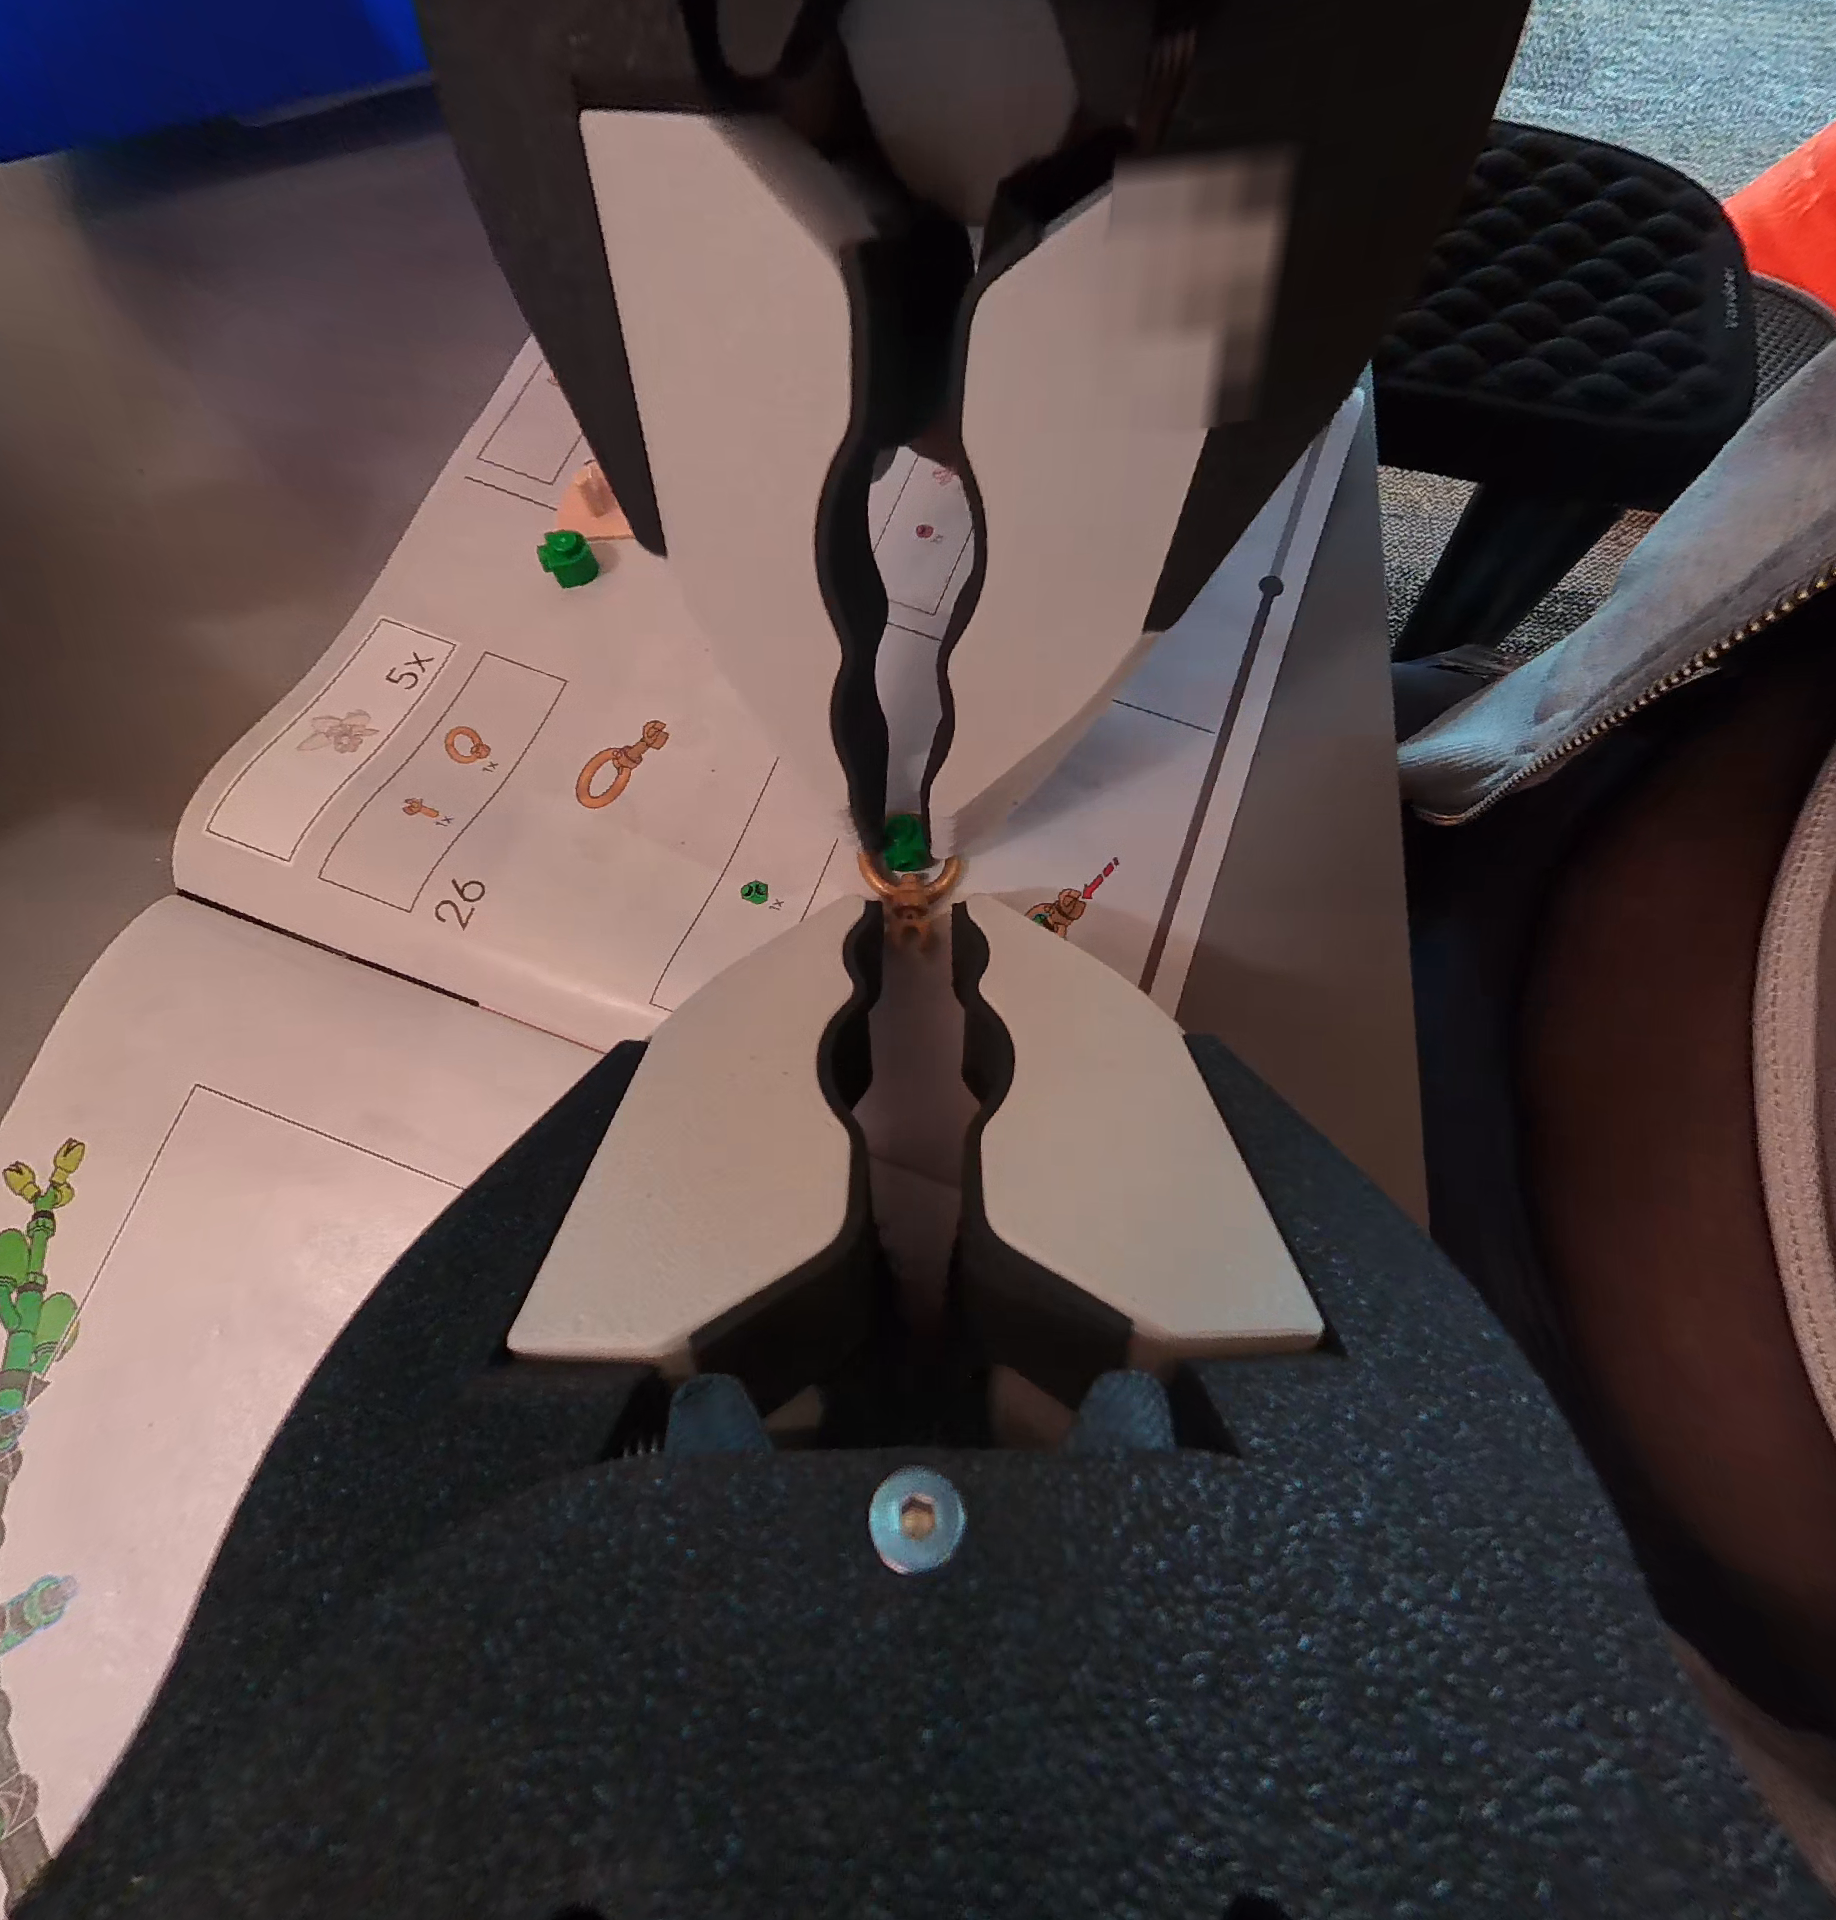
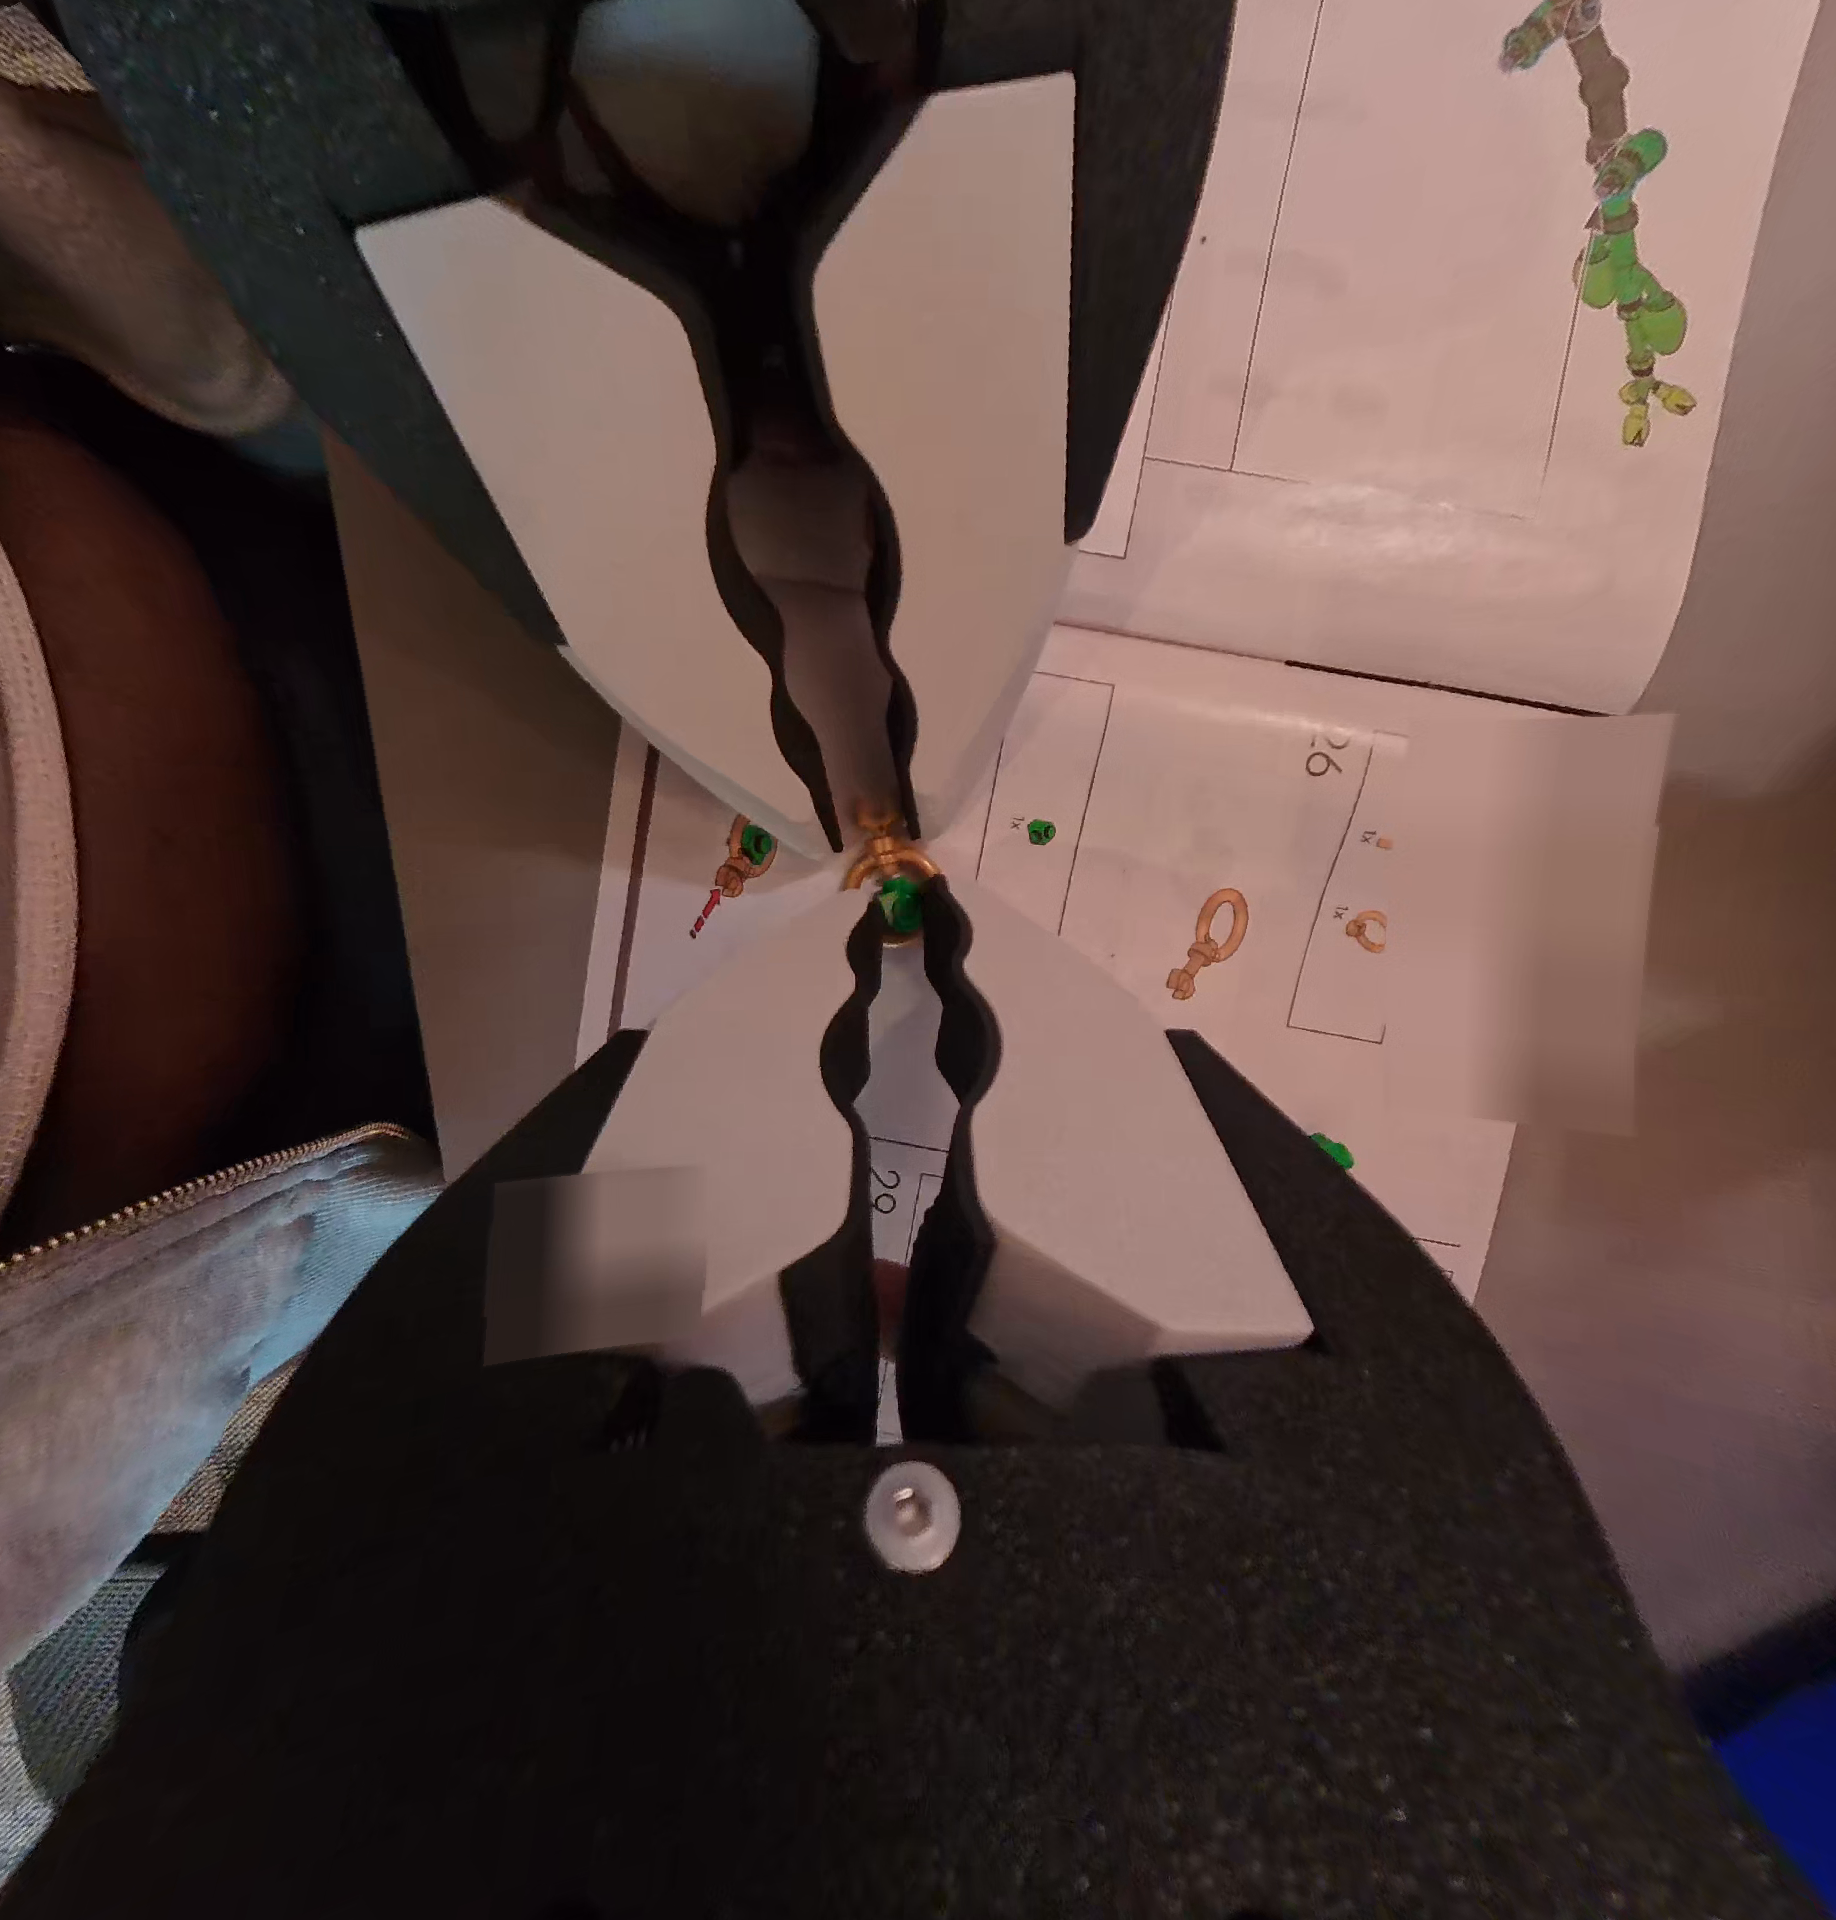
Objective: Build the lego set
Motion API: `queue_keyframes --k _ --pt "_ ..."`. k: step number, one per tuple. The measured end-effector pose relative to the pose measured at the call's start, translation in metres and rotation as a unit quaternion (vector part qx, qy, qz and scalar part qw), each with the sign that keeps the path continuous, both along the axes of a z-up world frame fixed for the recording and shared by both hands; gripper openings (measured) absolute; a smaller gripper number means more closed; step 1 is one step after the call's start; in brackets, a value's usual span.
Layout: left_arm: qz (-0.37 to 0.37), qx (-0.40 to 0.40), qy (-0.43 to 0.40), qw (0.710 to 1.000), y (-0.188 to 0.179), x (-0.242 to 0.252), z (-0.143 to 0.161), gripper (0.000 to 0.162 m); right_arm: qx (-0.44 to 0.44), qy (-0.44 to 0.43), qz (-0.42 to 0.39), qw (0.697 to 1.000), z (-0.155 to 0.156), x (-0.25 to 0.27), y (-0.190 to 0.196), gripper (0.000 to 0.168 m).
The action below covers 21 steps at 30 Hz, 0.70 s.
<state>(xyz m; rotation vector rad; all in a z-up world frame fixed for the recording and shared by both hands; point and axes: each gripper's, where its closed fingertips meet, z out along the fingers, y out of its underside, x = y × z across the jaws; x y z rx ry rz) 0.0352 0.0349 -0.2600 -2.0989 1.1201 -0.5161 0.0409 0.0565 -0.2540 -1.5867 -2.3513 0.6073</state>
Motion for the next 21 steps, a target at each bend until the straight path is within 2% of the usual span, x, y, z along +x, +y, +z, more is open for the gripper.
queue_keyframes --k 7,18,21 --pt "0.005 0.002 0.002 1.0 0.0015 -0.0011 0.0 0.01 0.03 -0.004 -0.009 1.0 0.0005 0.0001 -0.0002 0.009" --pt "0.005 0.003 0.002 1.0 0.0008 -0.001 0.0003 0.01 -0.001 0.009 -0.023 1.0 0.0024 0.0017 -0.0002 0.009" --pt "0.006 0.002 0.003 1.0 0.001 -0.0006 0.0002 0.01 0.003 0.017 -0.017 1.0 0.0054 0.0015 0.0007 0.004"
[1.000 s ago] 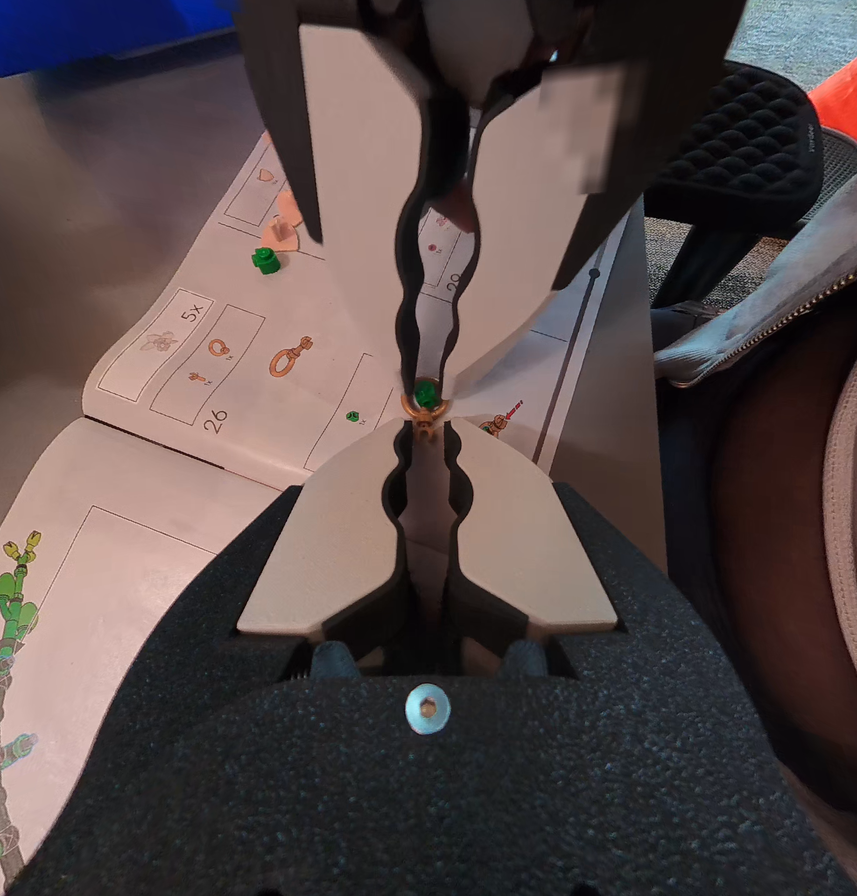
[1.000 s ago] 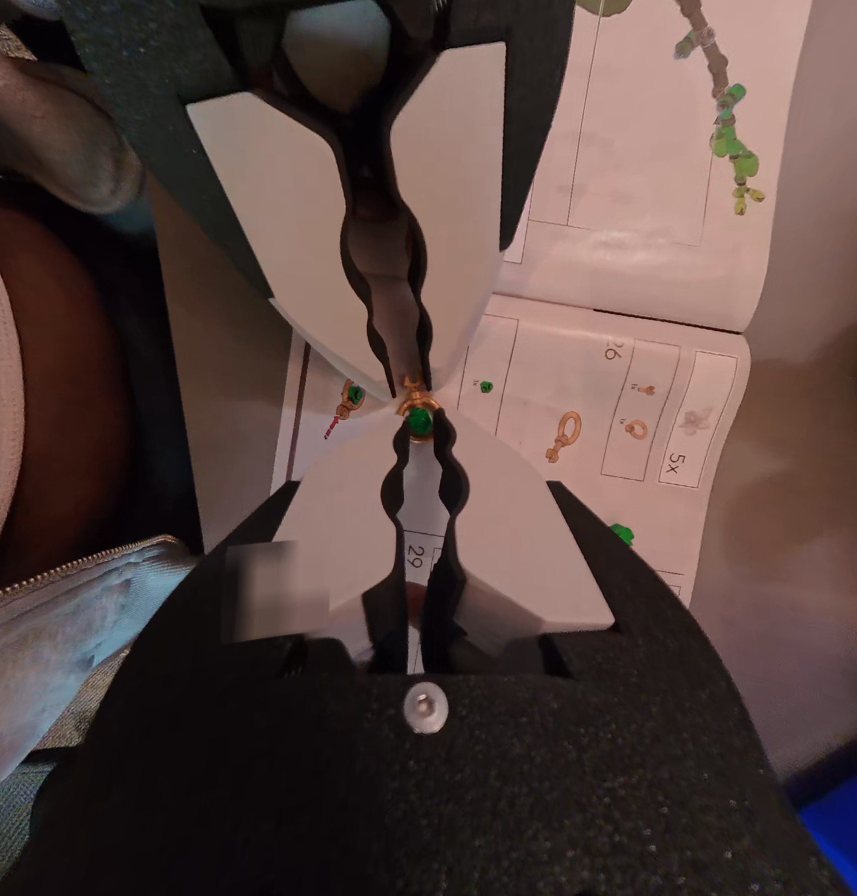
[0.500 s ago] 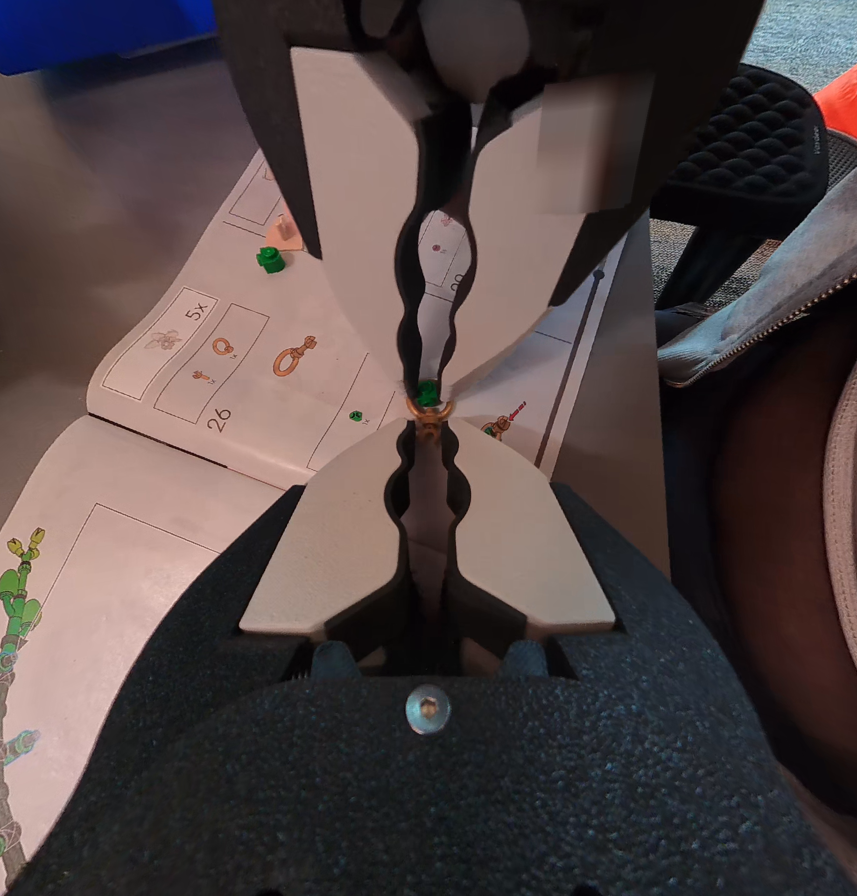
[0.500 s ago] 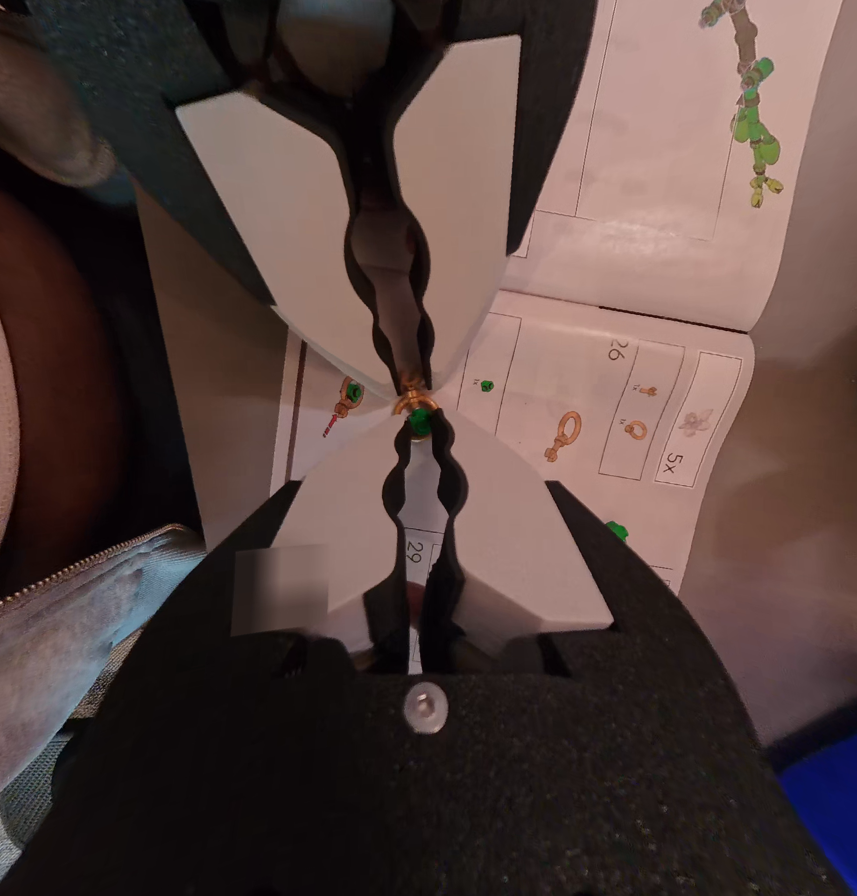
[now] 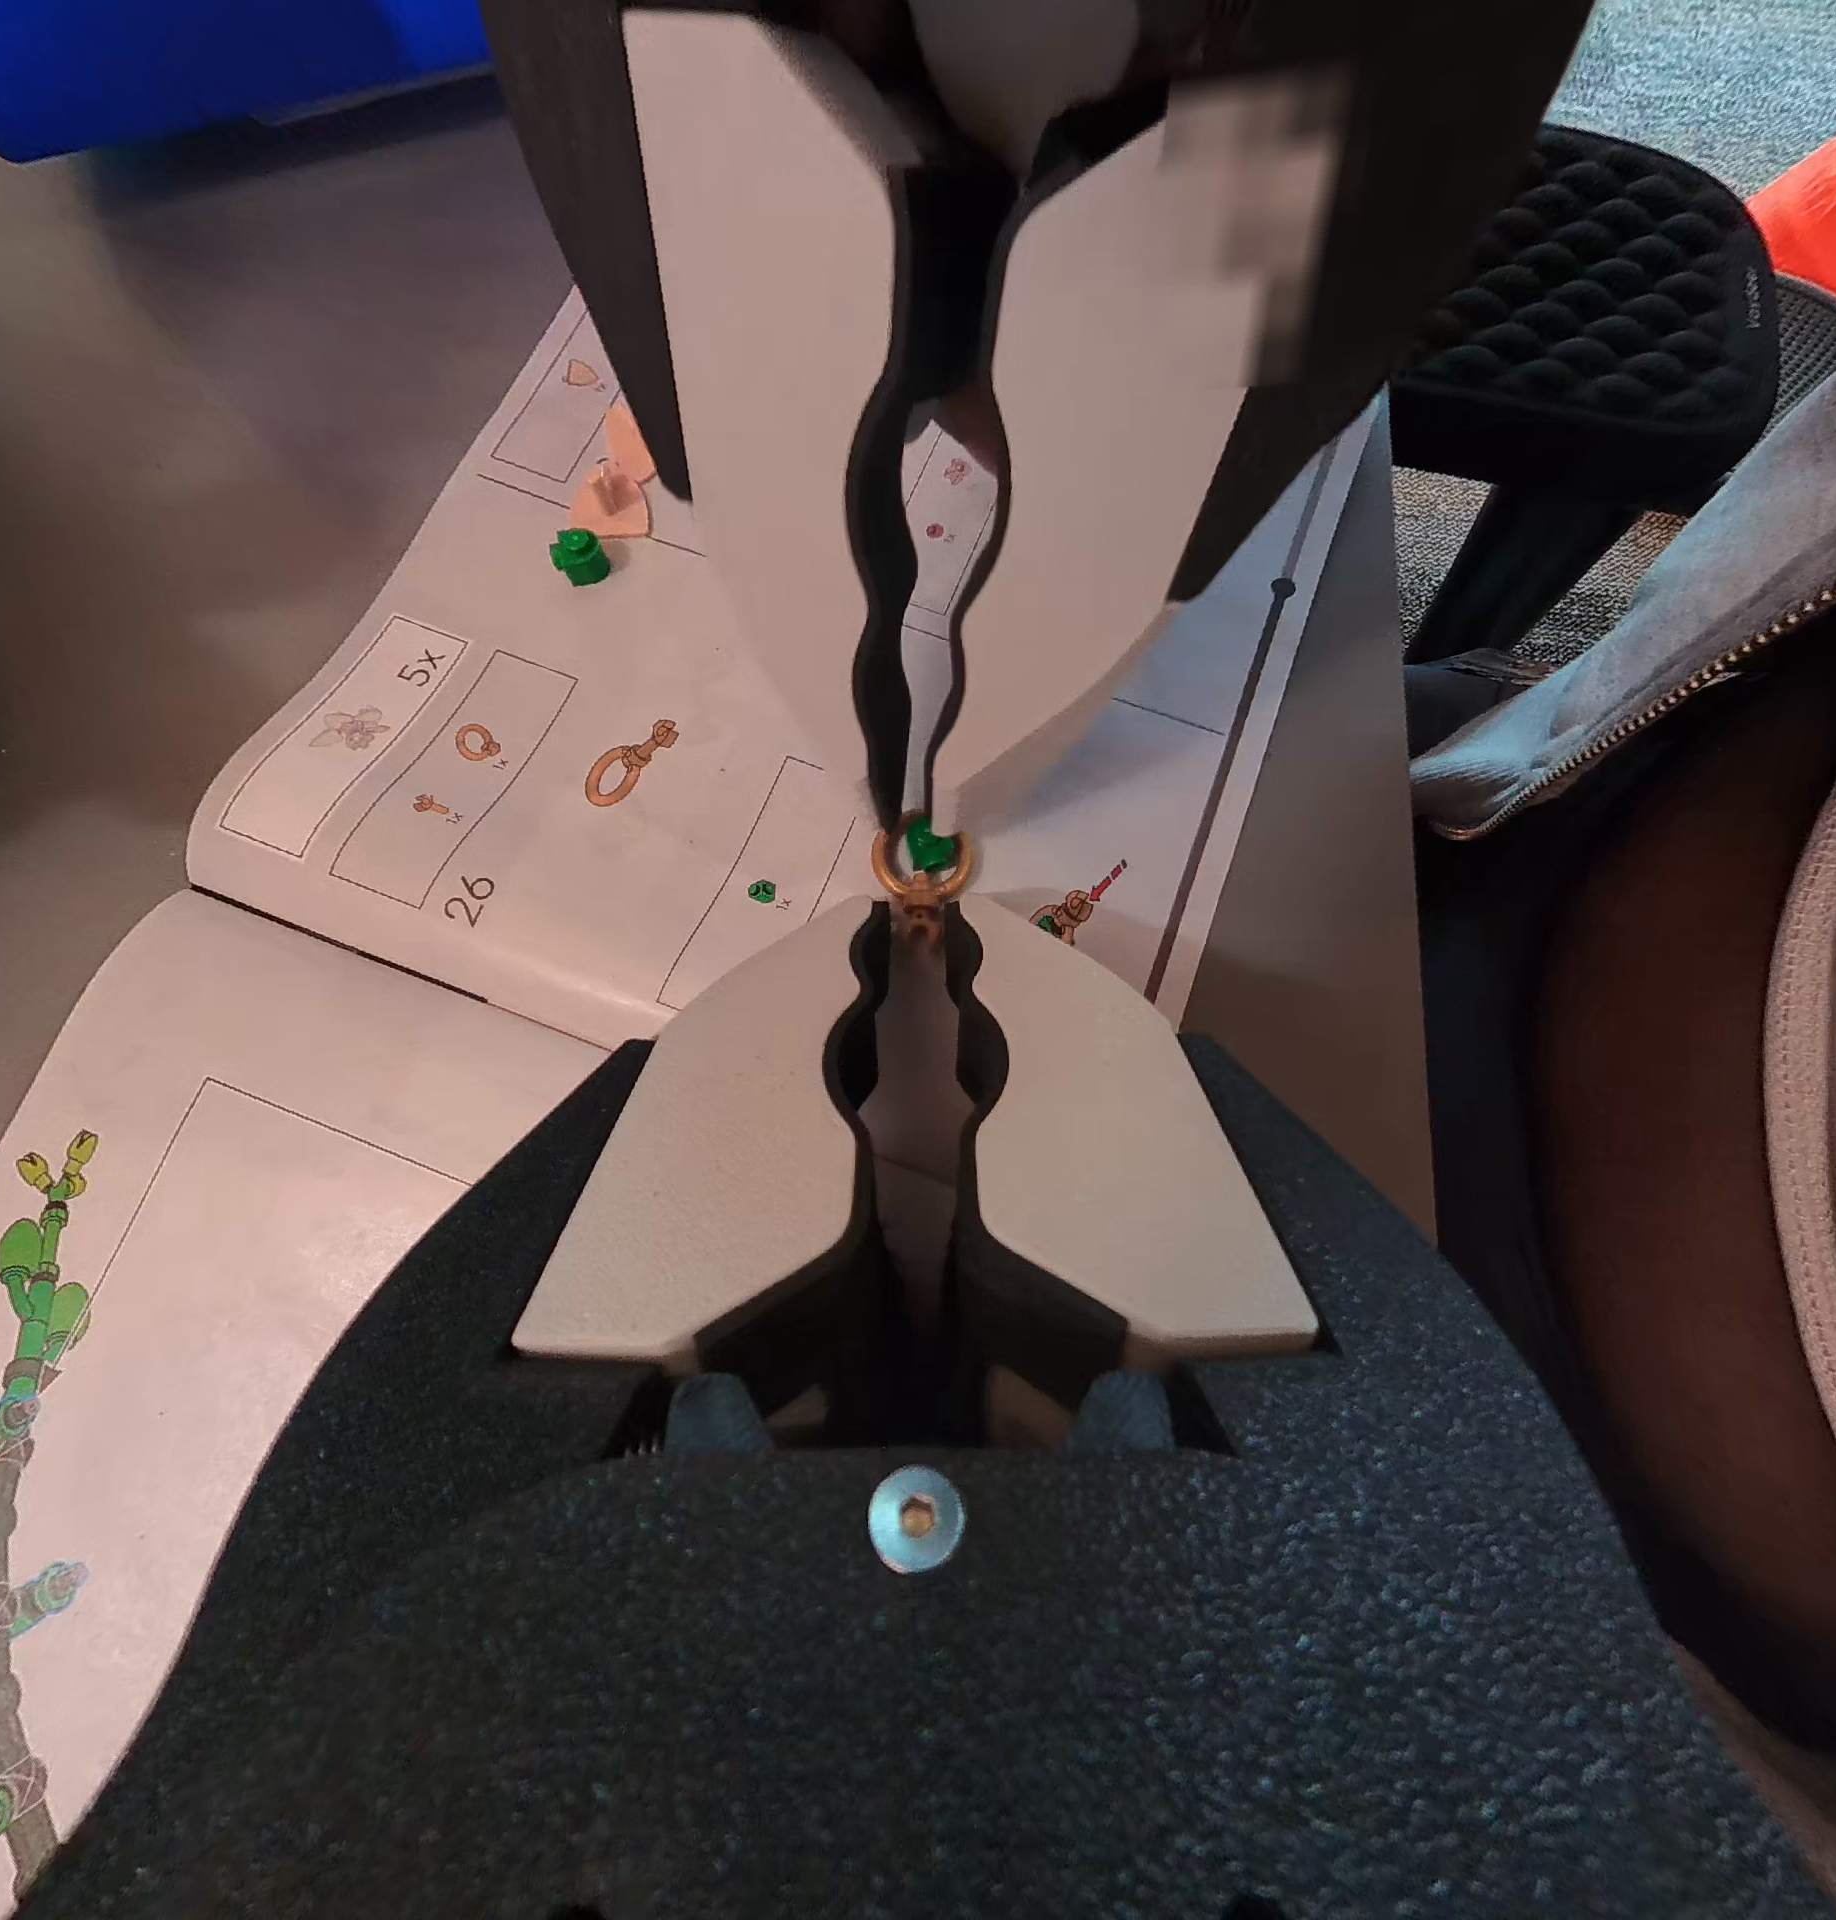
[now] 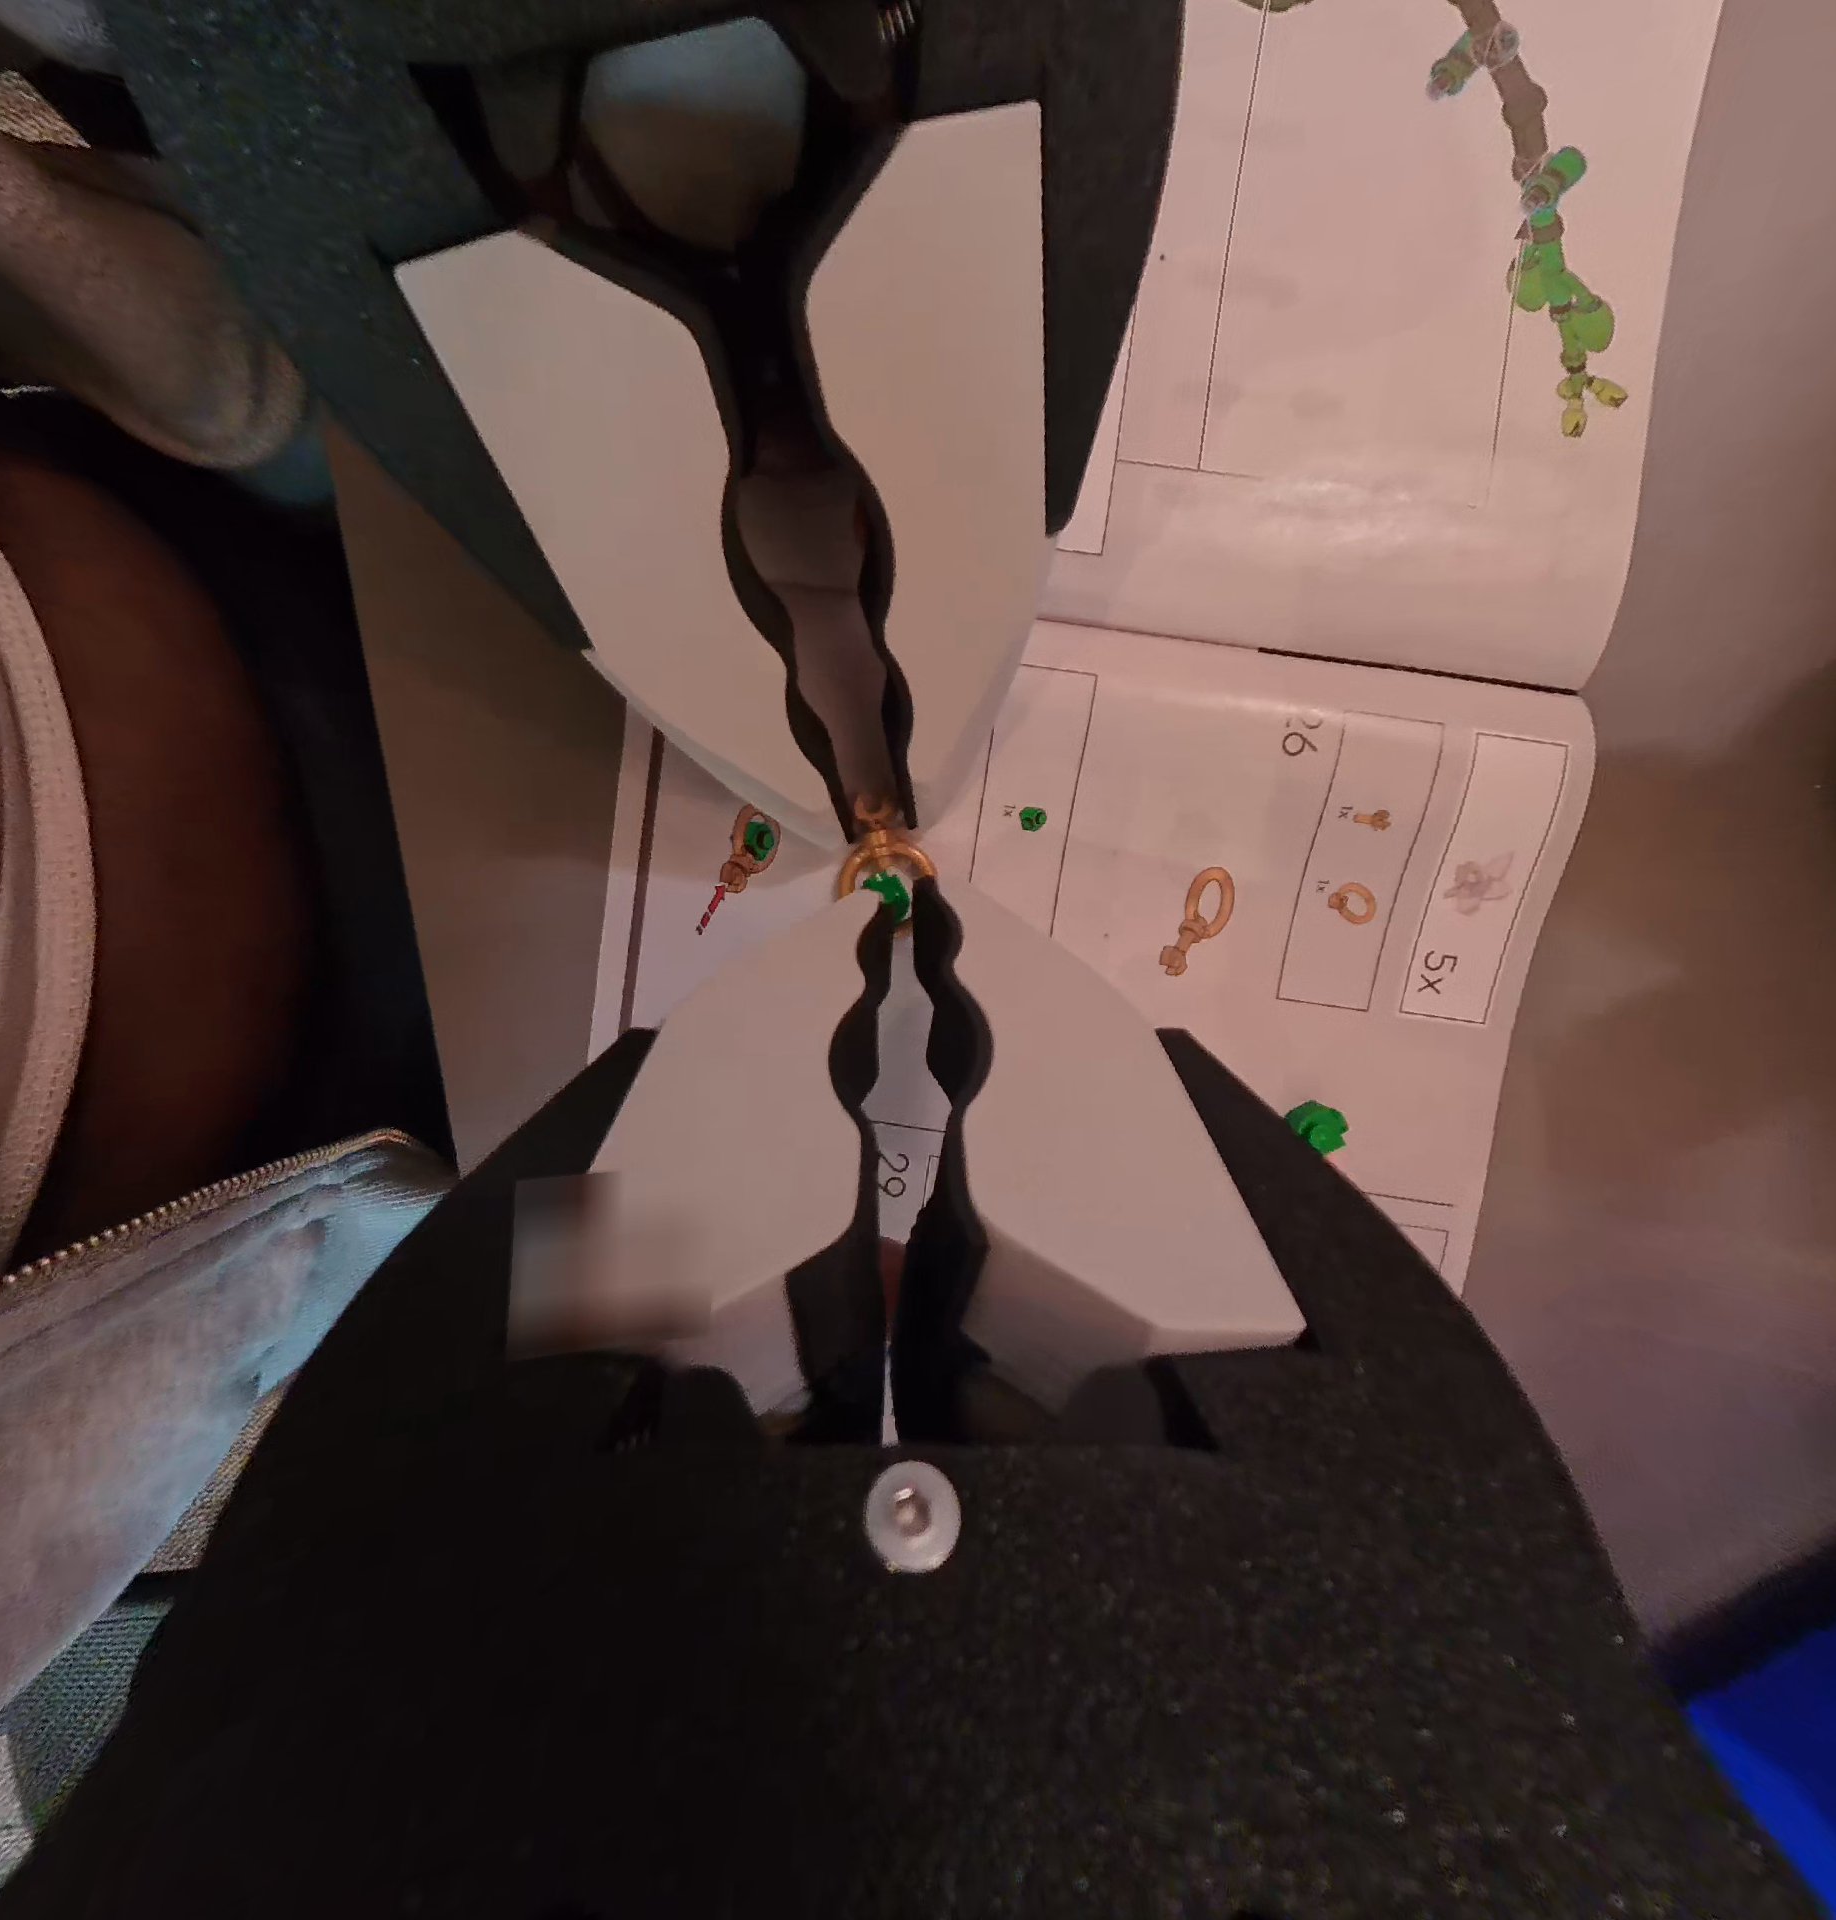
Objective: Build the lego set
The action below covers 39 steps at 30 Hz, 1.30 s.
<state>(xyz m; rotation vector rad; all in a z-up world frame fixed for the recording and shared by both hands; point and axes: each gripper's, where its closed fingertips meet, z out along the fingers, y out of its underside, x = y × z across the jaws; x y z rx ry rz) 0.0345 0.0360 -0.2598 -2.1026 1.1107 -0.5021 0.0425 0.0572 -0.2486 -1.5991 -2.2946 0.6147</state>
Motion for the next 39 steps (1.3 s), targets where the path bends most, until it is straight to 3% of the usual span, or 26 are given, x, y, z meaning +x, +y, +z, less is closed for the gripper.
queue_keyframes --k 6,17,28,39 --pt "0.002 -0.002 0.002 1.0 0.0005 -0.0003 -0.0002 0.009 -0.005 0.008 0.012 1.0 -0.0034 -0.0015 -0.0016 0.004" --pt "0.015 -0.014 0.027 0.999 -0.0033 -0.0047 -0.0006 0.012 -0.005 0.002 -0.05 0.999 -0.0035 -0.0009 -0.0011 0.004" --pt "0.041 -0.078 -0.039 0.995 -0.0083 0.0021 0.0013 0.009 -0.006 0.025 -0.09 0.996 -0.0039 0.0013 -0.0003 0.003" --pt "0.077 -0.06 -0.04 0.994 -0.006 0.0033 0.0009 0.008 0.001 0.021 -0.091 0.996 -0.0041 0.0022 -0.0004 0.003"
